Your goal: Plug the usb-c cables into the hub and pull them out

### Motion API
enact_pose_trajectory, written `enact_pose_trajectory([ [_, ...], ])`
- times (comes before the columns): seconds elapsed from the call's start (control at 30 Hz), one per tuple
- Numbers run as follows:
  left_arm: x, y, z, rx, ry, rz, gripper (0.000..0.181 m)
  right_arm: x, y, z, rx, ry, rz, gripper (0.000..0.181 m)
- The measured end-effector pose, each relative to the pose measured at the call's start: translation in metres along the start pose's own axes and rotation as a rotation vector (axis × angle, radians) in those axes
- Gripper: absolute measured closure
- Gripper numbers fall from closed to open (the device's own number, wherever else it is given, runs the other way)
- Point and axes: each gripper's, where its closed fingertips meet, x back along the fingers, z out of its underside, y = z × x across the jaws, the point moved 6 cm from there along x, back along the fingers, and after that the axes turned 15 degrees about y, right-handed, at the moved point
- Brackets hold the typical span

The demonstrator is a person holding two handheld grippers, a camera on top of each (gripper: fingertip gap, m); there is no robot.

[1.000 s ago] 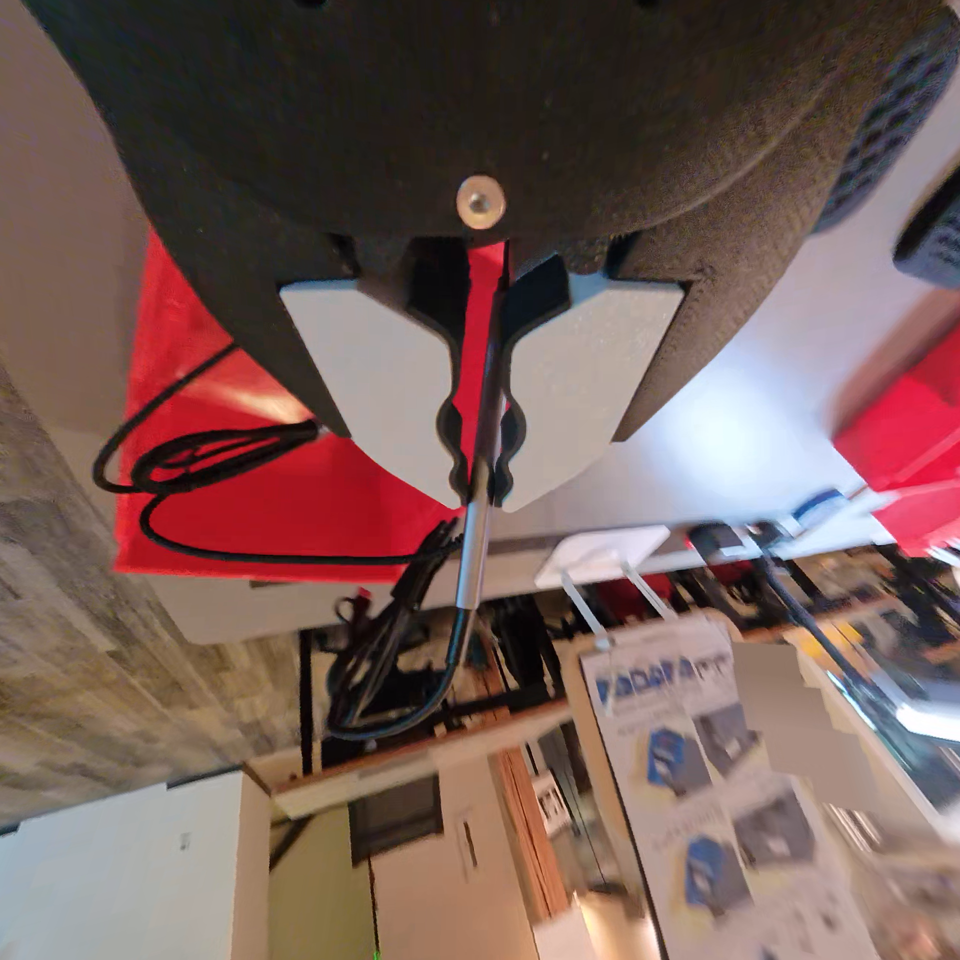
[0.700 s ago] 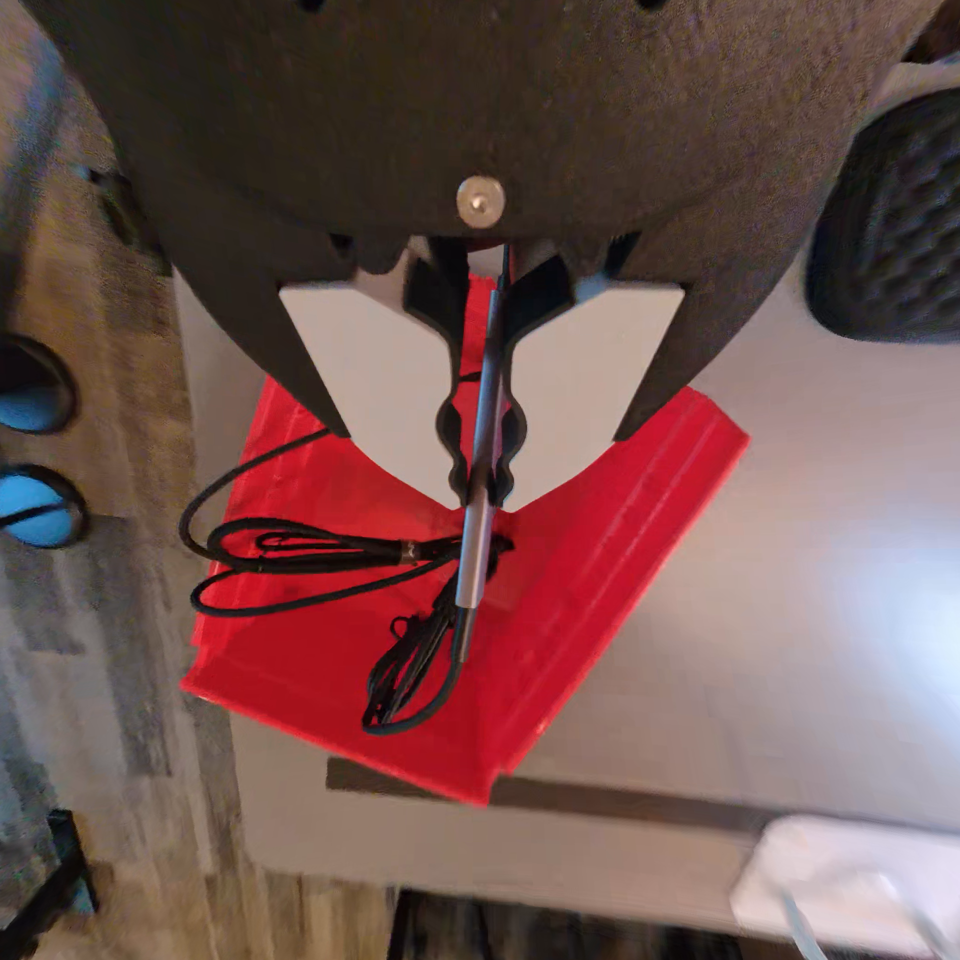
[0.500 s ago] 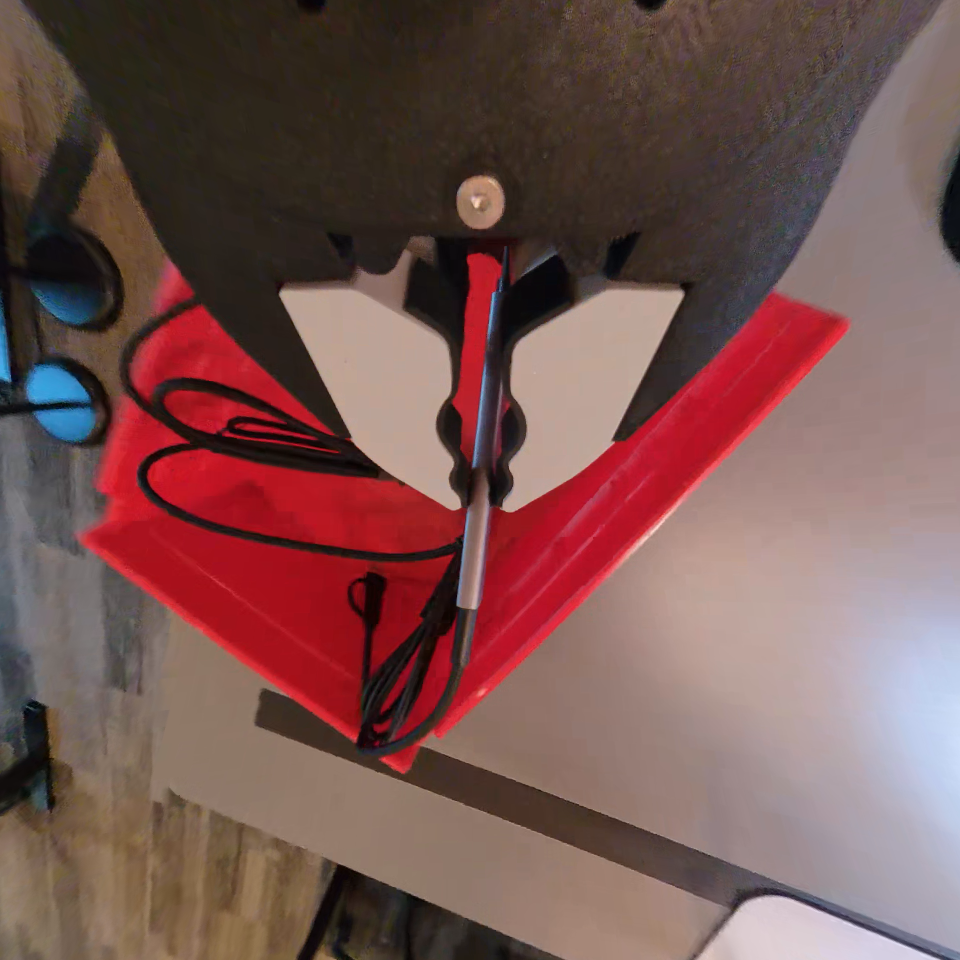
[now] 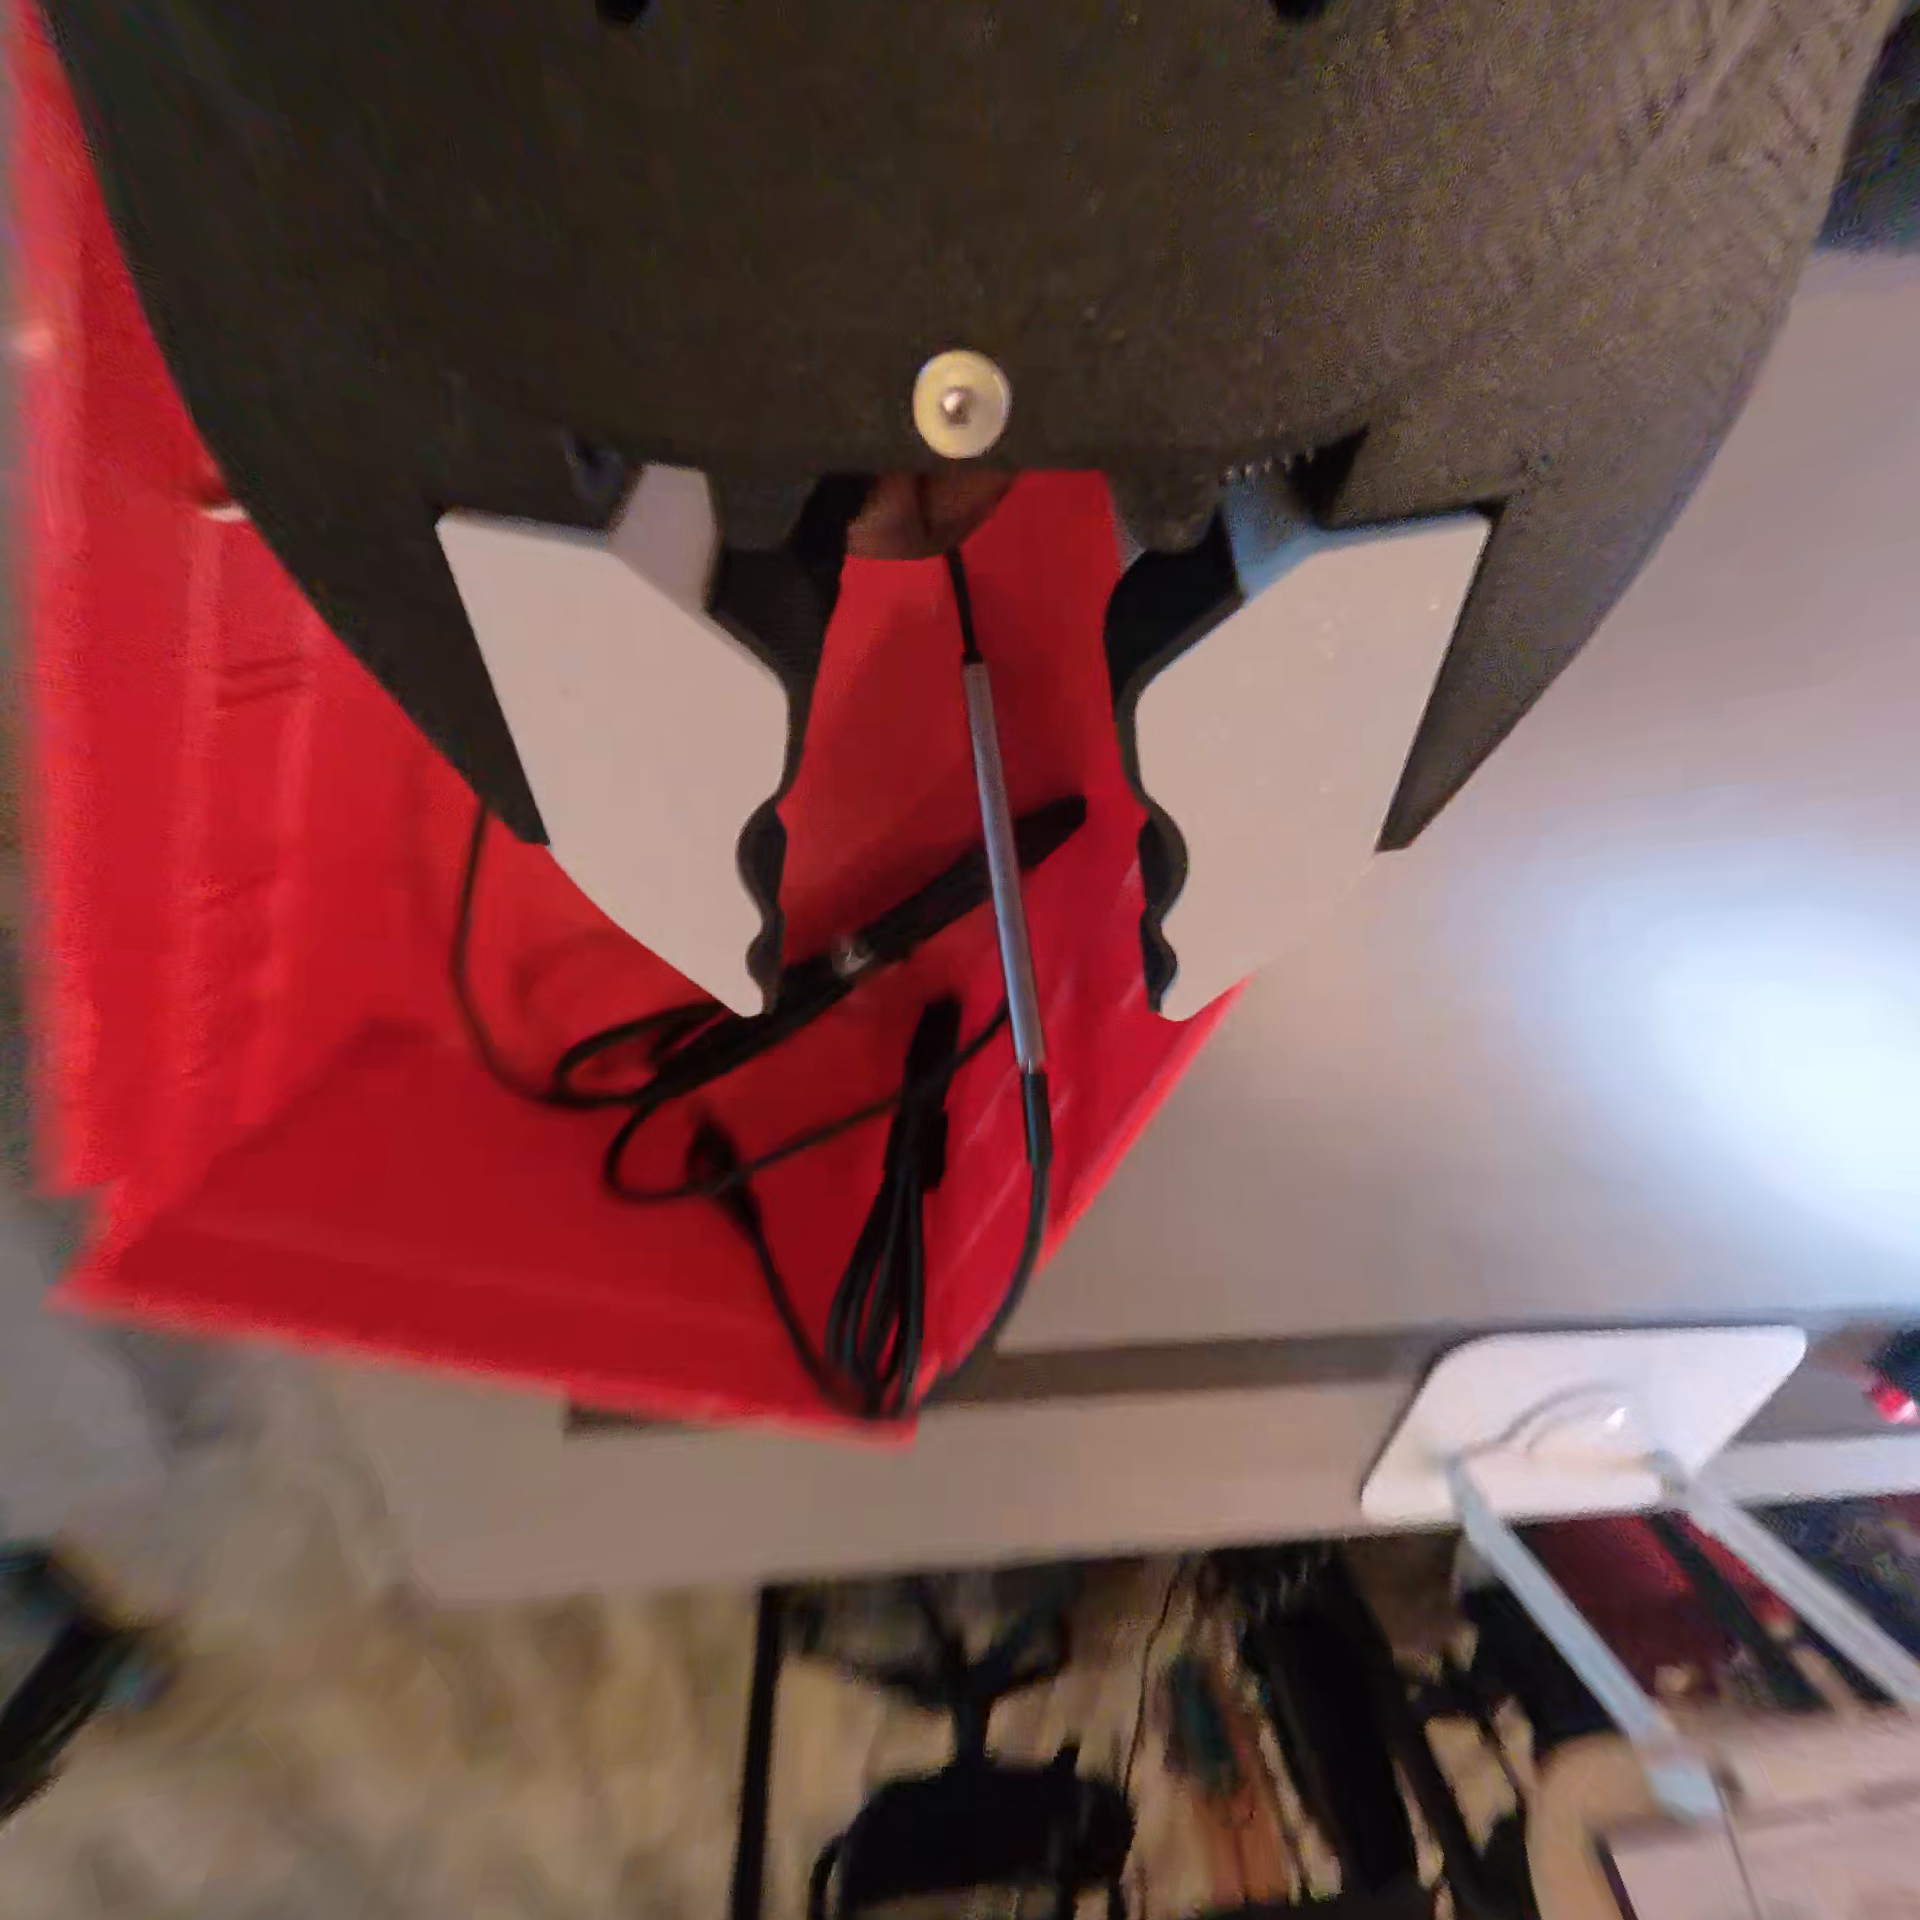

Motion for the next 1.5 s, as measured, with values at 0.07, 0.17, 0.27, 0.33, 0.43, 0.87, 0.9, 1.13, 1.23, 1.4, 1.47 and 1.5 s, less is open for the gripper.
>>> enact_pose_trajectory([
  [0.07,0.000,0.000,0.000,-0.004,0.000,-0.001,0.143,0.029,0.012,-0.014,0.037,-0.160,0.061,0.116],
  [0.17,-0.001,-0.001,0.000,-0.011,0.005,-0.003,0.143,0.076,0.057,-0.026,0.080,-0.467,-0.071,0.108],
  [0.27,-0.001,-0.001,0.001,-0.012,0.008,-0.002,0.143,0.116,0.110,-0.023,-0.042,-0.762,-0.288,0.074],
  [0.33,-0.001,-0.001,0.001,-0.013,0.008,-0.002,0.142,0.130,0.150,-0.011,-0.068,-0.882,-0.385,0.067],
  [0.43,-0.002,-0.004,0.001,-0.034,0.010,-0.003,0.142,0.122,0.203,0.013,-0.016,-0.952,-0.391,0.060],
  [0.87,0.055,-0.065,-0.103,-0.507,0.405,-0.225,0.140,0.045,0.284,0.057,0.213,-0.985,-0.312,0.064],
  [0.9,0.065,-0.050,-0.116,-0.496,0.538,-0.366,0.139,0.043,0.285,0.057,0.188,-0.968,-0.342,0.062],
  [1.13,0.115,0.052,-0.208,-0.846,1.372,-0.696,0.136,0.042,0.290,0.059,0.106,-0.942,-0.457,0.065],
  [1.23,0.129,0.107,-0.228,-0.868,1.680,-0.736,0.137,0.044,0.297,0.061,0.079,-0.938,-0.516,0.066],
  [1.4,0.147,0.171,-0.212,-0.890,2.023,-0.620,0.143,0.046,0.301,0.062,0.034,-0.936,-0.584,0.067],
  [1.47,0.157,0.193,-0.201,-0.918,2.162,-0.571,0.143,0.047,0.298,0.061,0.000,-0.938,-0.607,0.068],
  [1.5,0.163,0.202,-0.197,-0.947,2.224,-0.547,0.143,0.047,0.295,0.060,-0.024,-0.938,-0.619,0.069],
])
